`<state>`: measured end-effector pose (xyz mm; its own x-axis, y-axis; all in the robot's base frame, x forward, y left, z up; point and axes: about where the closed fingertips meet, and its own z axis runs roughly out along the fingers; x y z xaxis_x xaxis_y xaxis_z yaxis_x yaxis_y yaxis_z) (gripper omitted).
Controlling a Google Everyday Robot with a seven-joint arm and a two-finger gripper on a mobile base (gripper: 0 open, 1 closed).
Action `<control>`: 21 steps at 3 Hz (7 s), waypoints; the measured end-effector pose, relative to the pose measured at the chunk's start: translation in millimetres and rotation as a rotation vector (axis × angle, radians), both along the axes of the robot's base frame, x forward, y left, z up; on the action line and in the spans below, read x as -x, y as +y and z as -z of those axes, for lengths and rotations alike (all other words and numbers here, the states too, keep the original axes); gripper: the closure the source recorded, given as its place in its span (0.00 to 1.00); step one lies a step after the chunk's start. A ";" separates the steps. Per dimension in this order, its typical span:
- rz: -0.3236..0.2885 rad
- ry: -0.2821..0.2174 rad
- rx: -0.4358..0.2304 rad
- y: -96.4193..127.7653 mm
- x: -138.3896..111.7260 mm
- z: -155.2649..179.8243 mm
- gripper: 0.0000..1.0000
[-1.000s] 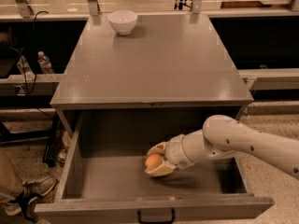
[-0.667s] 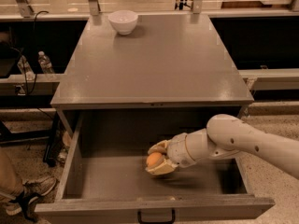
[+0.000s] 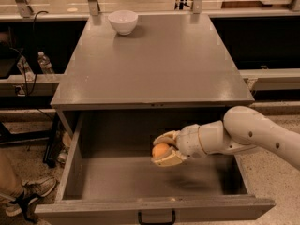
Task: Pick orange from top drawer and place on counter
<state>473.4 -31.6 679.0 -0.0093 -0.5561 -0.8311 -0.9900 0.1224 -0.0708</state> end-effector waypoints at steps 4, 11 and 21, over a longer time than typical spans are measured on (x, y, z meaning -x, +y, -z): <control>-0.051 -0.121 -0.033 -9.8 10.1 -101.3 1.00; 0.155 -0.169 -0.081 52.7 -187.1 -173.2 1.00; 0.327 -0.265 -0.227 2.2 -239.1 -220.0 0.00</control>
Offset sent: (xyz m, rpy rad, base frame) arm -0.0149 -0.0101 0.0577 0.0822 -0.0568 0.0491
